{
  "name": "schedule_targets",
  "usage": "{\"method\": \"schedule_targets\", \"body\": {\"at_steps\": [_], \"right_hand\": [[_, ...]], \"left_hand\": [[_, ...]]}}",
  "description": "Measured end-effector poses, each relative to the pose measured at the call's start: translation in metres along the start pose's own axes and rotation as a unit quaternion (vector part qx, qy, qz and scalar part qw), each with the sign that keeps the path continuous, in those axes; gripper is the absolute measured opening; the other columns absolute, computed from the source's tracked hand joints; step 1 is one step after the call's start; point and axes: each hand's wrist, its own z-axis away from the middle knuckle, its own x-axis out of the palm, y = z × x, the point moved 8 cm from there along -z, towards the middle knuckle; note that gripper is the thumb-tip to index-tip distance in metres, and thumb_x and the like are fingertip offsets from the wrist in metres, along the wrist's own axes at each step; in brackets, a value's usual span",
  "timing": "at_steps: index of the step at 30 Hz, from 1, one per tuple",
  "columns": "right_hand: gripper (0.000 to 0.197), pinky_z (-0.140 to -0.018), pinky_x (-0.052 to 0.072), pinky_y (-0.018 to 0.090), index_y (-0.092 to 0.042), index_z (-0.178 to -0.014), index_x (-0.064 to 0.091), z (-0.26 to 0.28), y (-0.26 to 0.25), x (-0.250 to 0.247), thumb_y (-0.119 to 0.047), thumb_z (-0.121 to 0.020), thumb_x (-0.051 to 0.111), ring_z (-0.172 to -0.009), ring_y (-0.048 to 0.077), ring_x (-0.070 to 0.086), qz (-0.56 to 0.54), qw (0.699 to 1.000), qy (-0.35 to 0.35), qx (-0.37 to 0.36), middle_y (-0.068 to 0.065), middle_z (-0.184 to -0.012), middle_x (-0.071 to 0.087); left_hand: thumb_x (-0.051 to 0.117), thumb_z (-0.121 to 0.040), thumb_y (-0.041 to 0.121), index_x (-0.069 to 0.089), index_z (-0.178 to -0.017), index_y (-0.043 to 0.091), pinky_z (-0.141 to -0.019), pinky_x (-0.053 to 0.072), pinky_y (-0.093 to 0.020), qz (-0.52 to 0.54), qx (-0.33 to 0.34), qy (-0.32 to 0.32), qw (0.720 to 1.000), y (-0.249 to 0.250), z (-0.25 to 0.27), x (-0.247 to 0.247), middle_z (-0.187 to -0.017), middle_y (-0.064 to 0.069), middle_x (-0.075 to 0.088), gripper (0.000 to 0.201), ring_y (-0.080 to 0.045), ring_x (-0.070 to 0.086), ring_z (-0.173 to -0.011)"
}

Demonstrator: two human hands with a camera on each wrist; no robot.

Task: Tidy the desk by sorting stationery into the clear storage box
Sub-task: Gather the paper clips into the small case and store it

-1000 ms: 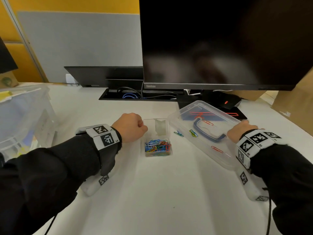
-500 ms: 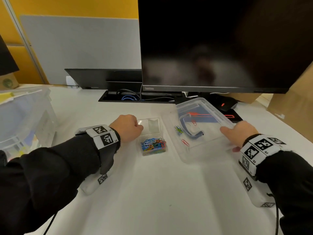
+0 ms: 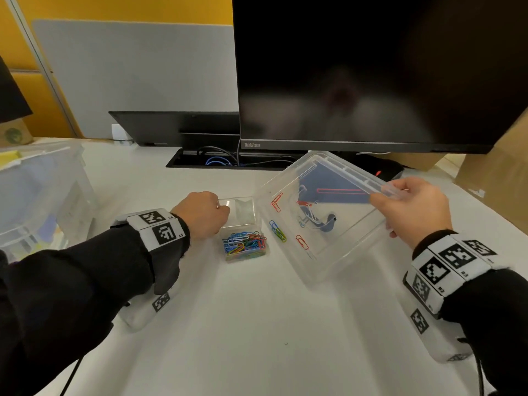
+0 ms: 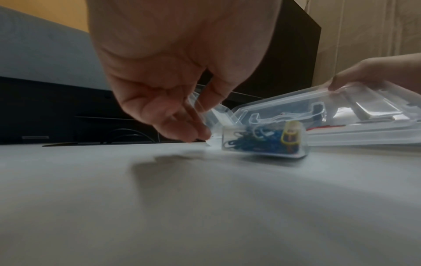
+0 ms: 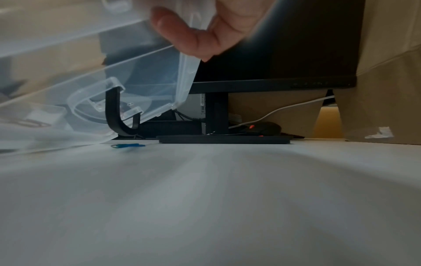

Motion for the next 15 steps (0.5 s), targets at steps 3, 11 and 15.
{"method": "schedule_targets", "body": {"at_steps": [3, 11, 15], "right_hand": [[0.024, -0.049, 0.047, 0.023, -0.020, -0.100, 0.052, 0.008, -0.003, -0.001, -0.019, -0.079, 0.065, -0.059, 0.018, 0.056, -0.045, 0.999, 0.005, -0.023, 0.008, -0.092, 0.062], [0.030, -0.048, 0.051, 0.027, -0.019, -0.098, 0.046, 0.030, -0.029, -0.005, -0.006, -0.078, 0.063, -0.063, 0.011, 0.056, -0.090, 0.985, -0.001, -0.144, -0.009, -0.079, 0.055], [0.029, -0.056, 0.052, 0.010, -0.018, -0.101, 0.045, 0.034, -0.038, -0.008, -0.004, -0.081, 0.061, -0.075, -0.002, 0.057, -0.111, 0.973, 0.021, -0.200, -0.014, -0.084, 0.053]], "left_hand": [[0.040, -0.092, 0.027, 0.056, -0.087, 0.006, -0.074, 0.047, -0.031, -0.020, -0.006, 0.008, 1.000, -0.001, 0.000, -0.002, -0.098, -0.015, 0.068, 0.026, -0.026, 0.056, -0.078], [0.034, -0.095, 0.031, 0.055, -0.106, 0.003, -0.073, 0.039, -0.028, -0.100, -0.005, 0.031, 0.994, 0.001, 0.003, -0.005, -0.111, -0.017, 0.059, 0.037, -0.026, 0.048, -0.085], [0.035, -0.095, 0.031, 0.053, -0.095, 0.007, -0.072, 0.037, -0.029, -0.100, -0.008, 0.021, 0.995, -0.004, 0.005, -0.006, -0.096, -0.012, 0.053, 0.030, -0.026, 0.048, -0.086]]}}
